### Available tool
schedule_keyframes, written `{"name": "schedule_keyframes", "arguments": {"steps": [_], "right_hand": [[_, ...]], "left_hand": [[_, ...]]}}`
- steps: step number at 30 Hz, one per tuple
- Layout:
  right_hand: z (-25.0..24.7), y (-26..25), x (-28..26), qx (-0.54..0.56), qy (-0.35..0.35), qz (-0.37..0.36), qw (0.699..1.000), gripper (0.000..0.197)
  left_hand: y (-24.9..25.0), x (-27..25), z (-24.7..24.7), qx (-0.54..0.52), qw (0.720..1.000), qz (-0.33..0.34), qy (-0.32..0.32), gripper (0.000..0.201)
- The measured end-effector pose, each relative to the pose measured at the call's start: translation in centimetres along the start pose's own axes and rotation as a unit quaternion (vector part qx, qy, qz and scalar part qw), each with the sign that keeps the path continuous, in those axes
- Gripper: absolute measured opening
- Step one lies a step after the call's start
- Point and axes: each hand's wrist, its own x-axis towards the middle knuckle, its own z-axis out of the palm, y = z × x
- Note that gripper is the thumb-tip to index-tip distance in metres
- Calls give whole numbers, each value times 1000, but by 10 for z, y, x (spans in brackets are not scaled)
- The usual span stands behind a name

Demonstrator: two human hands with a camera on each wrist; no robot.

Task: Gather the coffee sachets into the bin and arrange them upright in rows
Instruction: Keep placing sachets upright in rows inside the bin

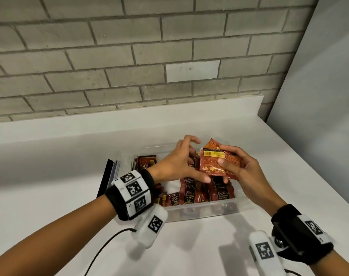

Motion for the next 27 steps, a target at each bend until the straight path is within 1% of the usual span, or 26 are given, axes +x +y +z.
{"name": "schedule_keyframes", "arguments": {"steps": [1,2,4,6,8,10,12,14,16,17,19,21,23,25,27], "right_hand": [[-1,0,1,14,3,8,1000,36],[-2,0,2,25,3,16,1000,37],[-3,0,3,37,-2,22,999,39],[-3,-1,2,43,-3,18,999,39],[-3,-2,1,52,-2,13,999,38],[-3,-1,1,58,-2,10,998,37],[-4,0,0,58,3,9,998,36],[-4,2,1,58,12,13,998,35],[-5,4,2,56,21,14,998,34],[-5,5,2,53,29,15,998,33],[-5,8,4,53,47,15,997,32],[-5,9,5,56,57,9,997,33],[-5,8,4,60,68,-4,996,33],[-5,8,4,65,81,-12,994,34],[-5,8,4,64,84,-13,994,34]], "left_hand": [[2,-1,1,58,998,39,2,89],[3,-3,2,108,991,76,-1,87],[3,-3,2,196,970,142,-1,67],[1,-2,1,240,950,200,20,43],[-3,1,-2,218,947,231,55,30],[-5,2,-6,158,951,248,101,25],[-7,3,-11,92,951,249,158,23],[-10,4,-19,56,949,217,222,22],[-15,6,-28,14,952,148,266,23],[-19,7,-31,-17,957,108,270,24],[-27,8,-37,-62,966,28,249,26],[-36,8,-41,-78,978,-47,189,25],[-41,9,-41,-77,986,-107,101,21],[-45,12,-39,-45,986,-159,20,17],[-45,15,-31,-8,978,-199,-64,14]]}}
